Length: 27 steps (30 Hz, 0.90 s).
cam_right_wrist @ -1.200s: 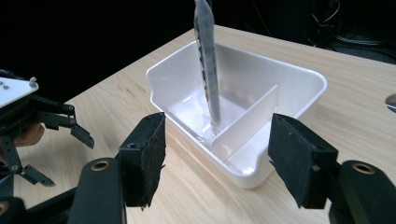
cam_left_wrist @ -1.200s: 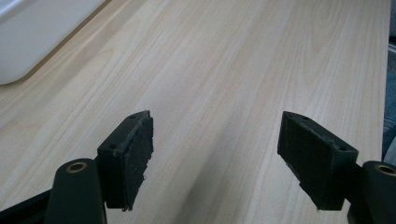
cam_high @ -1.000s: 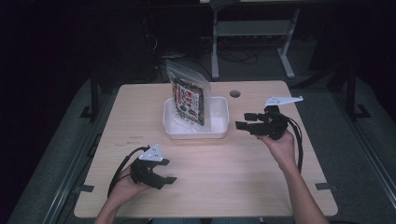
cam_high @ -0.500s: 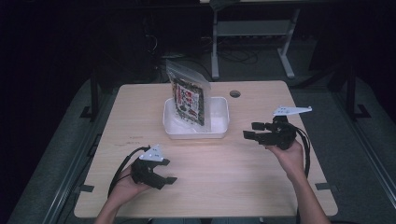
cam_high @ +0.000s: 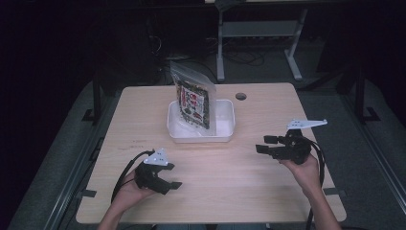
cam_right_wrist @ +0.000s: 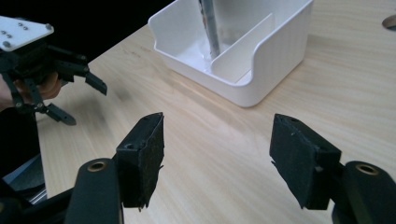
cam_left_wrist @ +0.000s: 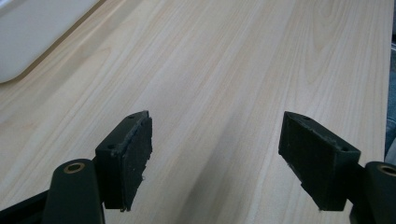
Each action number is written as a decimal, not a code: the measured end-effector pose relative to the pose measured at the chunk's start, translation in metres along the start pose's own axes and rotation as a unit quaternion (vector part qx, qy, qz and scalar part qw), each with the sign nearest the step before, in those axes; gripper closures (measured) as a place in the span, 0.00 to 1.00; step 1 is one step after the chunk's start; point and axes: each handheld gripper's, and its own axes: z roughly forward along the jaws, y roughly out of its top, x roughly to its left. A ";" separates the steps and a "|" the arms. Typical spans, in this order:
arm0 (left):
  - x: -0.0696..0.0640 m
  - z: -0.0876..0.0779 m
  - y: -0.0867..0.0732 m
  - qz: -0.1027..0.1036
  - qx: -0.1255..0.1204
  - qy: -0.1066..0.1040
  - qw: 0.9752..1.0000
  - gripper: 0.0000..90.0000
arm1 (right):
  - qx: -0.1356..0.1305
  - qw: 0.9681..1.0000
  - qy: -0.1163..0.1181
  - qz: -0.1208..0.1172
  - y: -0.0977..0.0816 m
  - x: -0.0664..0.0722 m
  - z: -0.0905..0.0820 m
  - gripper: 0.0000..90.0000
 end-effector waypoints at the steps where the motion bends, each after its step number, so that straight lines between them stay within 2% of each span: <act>1: 0.000 0.000 0.000 -0.001 0.000 0.000 1.000 0.28 | 0.002 1.000 0.000 0.000 -0.002 0.000 -0.001 0.38; 18: 0.000 0.000 0.000 -0.003 0.000 0.000 1.000 0.28 | 0.020 1.000 0.011 0.014 -0.034 0.002 -0.011 0.38; 27: 0.000 0.000 0.000 -0.001 0.000 0.001 1.000 0.28 | 0.010 1.000 0.012 0.023 -0.054 0.006 -0.015 0.37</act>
